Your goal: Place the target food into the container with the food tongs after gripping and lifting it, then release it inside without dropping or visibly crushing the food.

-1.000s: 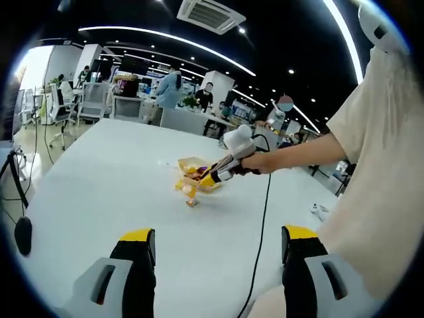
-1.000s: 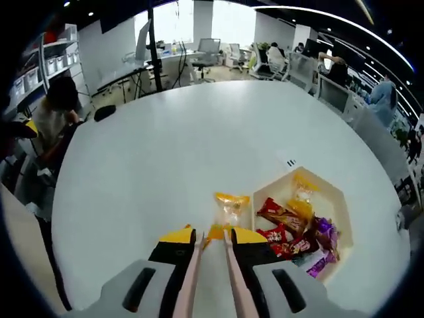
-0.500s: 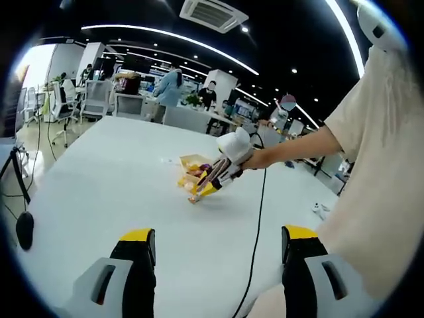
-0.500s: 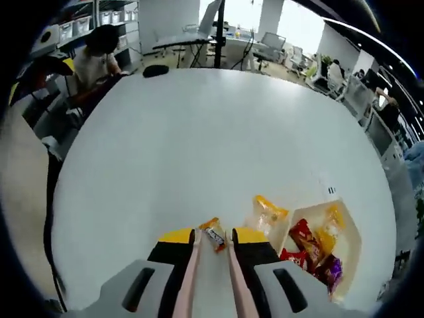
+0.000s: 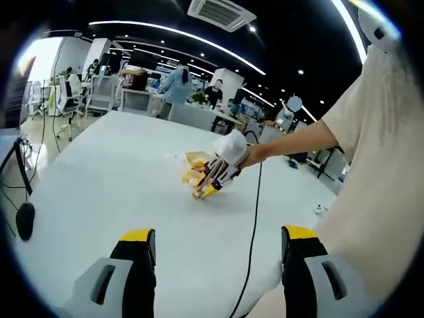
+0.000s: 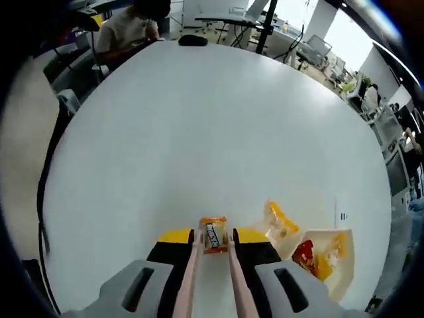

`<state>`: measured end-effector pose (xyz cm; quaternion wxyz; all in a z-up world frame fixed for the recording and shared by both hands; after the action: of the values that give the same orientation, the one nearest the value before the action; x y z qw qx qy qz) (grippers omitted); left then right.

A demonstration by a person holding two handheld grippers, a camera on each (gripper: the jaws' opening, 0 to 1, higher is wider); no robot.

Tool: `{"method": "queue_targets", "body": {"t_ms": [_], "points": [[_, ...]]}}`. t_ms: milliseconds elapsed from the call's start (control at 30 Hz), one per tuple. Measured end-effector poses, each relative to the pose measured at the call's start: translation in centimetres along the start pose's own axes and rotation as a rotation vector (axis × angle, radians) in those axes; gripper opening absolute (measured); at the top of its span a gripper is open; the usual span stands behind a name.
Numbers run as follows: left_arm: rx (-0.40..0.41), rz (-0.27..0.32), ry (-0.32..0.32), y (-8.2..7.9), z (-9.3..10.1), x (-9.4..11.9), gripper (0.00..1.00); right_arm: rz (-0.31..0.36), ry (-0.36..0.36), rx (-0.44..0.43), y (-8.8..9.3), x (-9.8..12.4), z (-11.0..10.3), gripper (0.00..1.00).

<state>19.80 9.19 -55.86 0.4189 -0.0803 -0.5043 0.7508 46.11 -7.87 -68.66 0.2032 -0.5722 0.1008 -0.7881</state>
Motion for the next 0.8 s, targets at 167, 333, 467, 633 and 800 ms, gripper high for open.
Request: {"method": "queue_targets", "body": {"t_ms": [167,333,467,633,800], "points": [[0.005,-0.003,0.003,0.1,-0.1,-0.2,0.77,-0.006,-0.014,-0.092,0.2,0.1,0.0,0.2],[0.004,-0.004,0.01,0.0,-0.1,-0.4,0.77,0.003,-0.005,-0.168,0.5,0.2,0.1,0.17],[0.001,-0.002,0.009,-0.1,-0.1,-0.3,0.77,0.014,0.005,-0.203,0.5,0.6,-0.1,0.18],[-0.003,-0.005,0.014,-0.1,0.0,-0.3,0.77,0.046,0.037,-0.262,0.1,1.8,0.3,0.18],[-0.01,-0.004,0.02,-0.3,0.2,-0.6,0.77,0.071,0.082,-0.292,0.1,3.0,1.3,0.18]]}}
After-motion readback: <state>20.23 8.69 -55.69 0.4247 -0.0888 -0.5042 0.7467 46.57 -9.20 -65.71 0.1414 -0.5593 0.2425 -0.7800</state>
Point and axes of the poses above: the point that each gripper's makers call its tool centre point, and the gripper's own axes: x roughly backward along the fingers, z roughly to its right, y roughly out of its underside, the point moved 6 cm from there along x, roughly backward along the fingers, and after that the axes turned 13 degrees about y, right-handed, at the moved point
